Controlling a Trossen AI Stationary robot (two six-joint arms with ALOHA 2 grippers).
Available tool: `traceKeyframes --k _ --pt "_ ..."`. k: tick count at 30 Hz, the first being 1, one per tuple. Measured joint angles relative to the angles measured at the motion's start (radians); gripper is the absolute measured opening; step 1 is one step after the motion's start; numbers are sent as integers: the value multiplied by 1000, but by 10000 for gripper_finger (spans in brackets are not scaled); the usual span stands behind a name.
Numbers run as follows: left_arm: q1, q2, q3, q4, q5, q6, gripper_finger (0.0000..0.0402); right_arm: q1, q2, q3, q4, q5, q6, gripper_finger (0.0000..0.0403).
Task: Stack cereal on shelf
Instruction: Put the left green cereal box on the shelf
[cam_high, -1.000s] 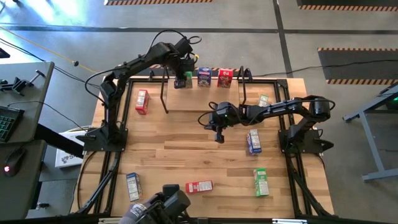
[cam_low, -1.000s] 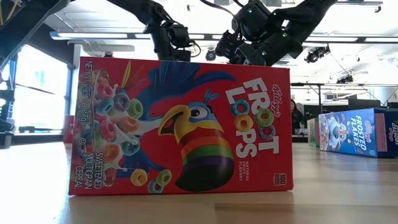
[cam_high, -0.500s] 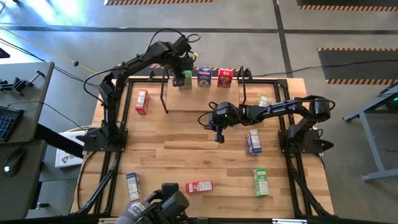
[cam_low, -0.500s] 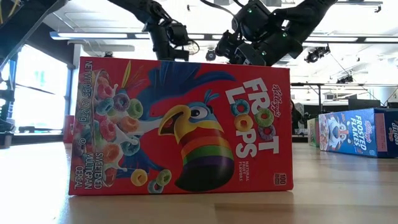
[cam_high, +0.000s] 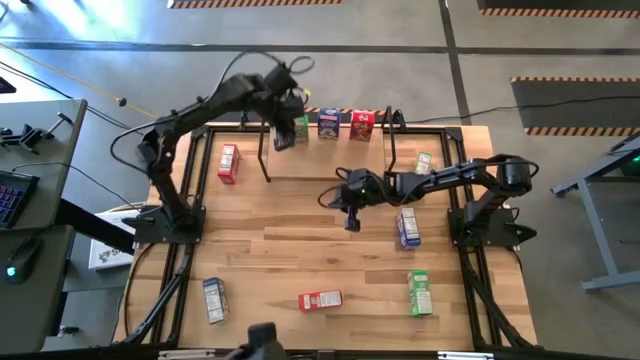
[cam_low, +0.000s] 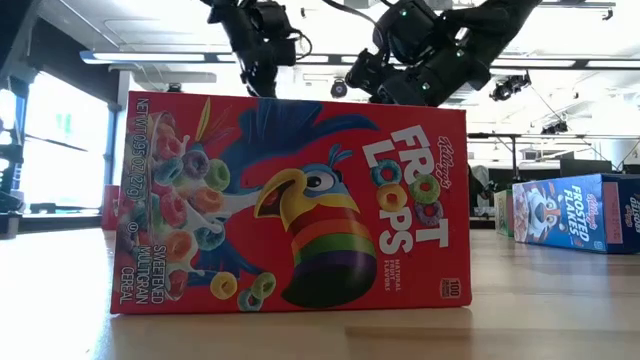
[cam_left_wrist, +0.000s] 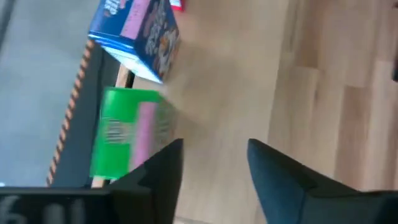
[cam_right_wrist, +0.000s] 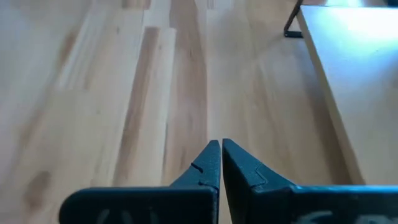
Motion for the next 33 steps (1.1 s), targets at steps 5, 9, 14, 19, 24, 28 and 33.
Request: traceKeyframes --k 5,9,14,19,24,28,33 --pt "-83 -103 -262 209 -169 -83 87 34 0 0 -7 70 -28 0" --pt "-124 -88 -337 255 -265 -125 34 34 0 0 10 71 -43 0" --pt "-129 -10 -379 367 -327 -172 3 32 0 -1 32 71 -38 0" --pt "-120 43 -377 429 -371 -171 1 32 0 -1 32 71 -36 0" --pt "-100 64 -377 491 -399 -174 1 32 0 -1 32 71 -36 0" --pt "-78 69 -377 486 -408 -166 1 32 0 -1 32 71 -36 0" --pt "-56 69 -377 483 -410 -158 1 32 0 -1 32 71 -36 0"
